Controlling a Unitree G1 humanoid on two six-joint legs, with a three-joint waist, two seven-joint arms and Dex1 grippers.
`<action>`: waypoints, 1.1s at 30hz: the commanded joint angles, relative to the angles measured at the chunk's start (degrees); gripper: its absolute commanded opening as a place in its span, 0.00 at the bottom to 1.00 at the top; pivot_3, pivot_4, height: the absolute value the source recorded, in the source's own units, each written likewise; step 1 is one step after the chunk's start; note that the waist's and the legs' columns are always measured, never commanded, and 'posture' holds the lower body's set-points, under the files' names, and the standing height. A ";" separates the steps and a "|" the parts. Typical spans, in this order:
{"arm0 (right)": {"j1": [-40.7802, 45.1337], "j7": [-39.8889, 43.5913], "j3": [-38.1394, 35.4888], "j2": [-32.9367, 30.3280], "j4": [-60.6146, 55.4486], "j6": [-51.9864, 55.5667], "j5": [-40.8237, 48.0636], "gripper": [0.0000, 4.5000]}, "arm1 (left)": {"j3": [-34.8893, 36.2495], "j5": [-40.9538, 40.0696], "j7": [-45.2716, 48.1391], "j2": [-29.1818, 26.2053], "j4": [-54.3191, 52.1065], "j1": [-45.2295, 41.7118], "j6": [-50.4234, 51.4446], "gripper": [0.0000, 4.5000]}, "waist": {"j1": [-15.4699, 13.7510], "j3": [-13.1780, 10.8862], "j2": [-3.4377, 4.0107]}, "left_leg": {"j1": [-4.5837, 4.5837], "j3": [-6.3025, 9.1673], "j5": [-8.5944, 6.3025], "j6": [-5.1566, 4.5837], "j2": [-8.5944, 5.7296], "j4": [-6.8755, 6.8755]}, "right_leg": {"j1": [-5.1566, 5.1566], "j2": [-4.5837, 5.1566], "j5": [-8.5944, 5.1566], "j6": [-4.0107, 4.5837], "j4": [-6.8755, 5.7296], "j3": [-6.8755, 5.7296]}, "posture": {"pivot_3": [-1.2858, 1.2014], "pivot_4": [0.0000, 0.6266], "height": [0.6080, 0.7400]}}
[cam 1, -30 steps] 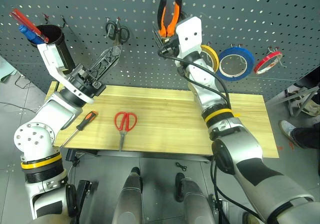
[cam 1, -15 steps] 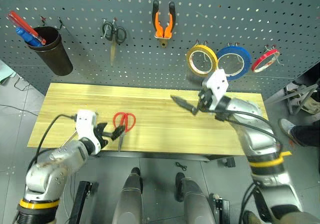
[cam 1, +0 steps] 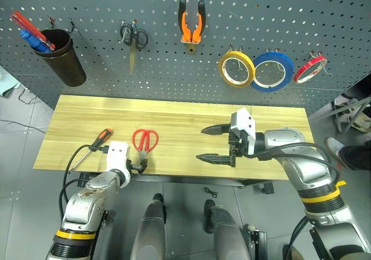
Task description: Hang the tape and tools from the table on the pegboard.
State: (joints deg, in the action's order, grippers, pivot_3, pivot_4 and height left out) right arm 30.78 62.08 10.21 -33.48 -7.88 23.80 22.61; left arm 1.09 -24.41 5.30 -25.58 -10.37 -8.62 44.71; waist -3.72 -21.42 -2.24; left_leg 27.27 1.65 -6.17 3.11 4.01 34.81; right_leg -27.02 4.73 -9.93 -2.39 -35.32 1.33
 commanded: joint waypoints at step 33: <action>1.48 -12.28 -11.46 2.28 -19.18 11.37 15.57 1.00 | 4.64 13.14 9.70 -6.24 -29.00 11.53 -15.89 0.05 | 1.25 -2.01 0.41 | 0.11 -0.15 -0.01 0.02 -0.02 -0.46 | -0.27 0.01 -0.09 -0.03 0.27 0.19 | 0.56 0.64 0.98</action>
State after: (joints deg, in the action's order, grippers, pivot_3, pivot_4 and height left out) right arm 30.91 51.47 1.34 -31.41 -23.72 33.53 34.78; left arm 4.07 -12.13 15.52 -32.01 -34.30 2.68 31.59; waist -2.46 -23.43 -1.84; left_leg 27.41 1.51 -6.18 3.13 3.99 34.36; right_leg -27.29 4.74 -10.02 -2.42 -35.02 1.51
